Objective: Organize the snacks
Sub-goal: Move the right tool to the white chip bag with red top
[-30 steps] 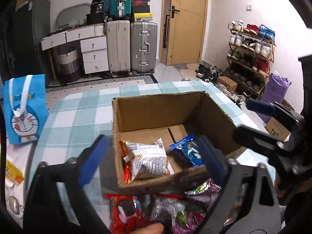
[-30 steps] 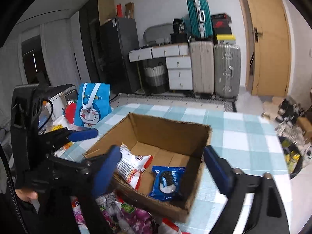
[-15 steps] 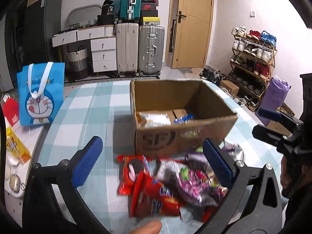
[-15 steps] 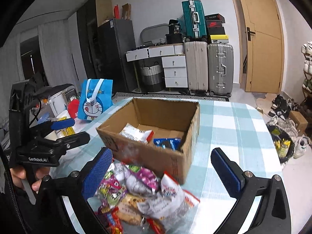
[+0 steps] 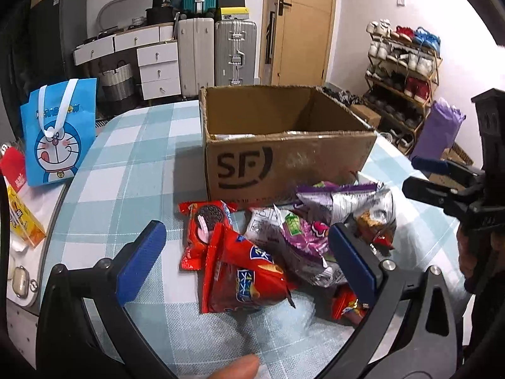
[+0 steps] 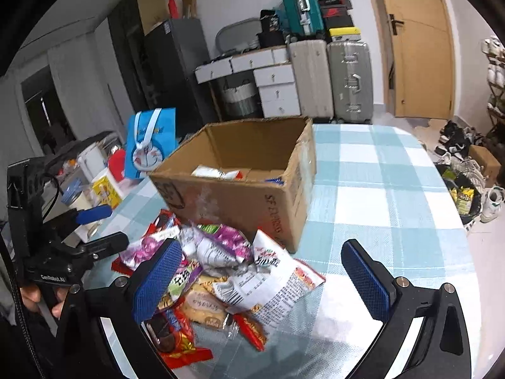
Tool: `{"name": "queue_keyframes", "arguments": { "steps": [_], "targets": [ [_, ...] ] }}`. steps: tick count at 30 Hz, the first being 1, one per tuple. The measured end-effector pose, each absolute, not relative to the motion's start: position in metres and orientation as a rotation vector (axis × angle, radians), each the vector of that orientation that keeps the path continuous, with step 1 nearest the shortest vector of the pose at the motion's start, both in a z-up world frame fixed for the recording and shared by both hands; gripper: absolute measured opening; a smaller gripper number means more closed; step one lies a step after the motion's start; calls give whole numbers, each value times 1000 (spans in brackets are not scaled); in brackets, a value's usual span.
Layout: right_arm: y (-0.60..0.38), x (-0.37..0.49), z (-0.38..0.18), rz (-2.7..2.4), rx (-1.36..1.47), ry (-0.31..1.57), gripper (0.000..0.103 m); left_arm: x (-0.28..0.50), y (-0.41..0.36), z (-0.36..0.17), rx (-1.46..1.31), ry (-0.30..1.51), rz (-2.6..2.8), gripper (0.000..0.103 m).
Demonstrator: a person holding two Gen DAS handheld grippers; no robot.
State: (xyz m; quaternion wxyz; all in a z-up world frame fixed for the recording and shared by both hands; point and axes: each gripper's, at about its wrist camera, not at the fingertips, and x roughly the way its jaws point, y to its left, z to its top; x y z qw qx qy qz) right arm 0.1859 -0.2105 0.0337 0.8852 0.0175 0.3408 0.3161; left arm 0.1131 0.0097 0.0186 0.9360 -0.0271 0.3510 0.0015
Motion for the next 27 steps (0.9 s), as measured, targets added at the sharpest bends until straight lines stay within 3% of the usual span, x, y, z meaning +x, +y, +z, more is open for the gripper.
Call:
{"name": "queue_keyframes", "arguments": {
  "steps": [15, 27],
  "targets": [
    [-206, 188, 5, 644, -50, 794, 103, 116, 27, 8, -105, 788, -37, 102],
    [-208, 205, -12, 618, 72, 861, 103, 114, 42, 10, -141, 781, 4, 102]
  ]
}}
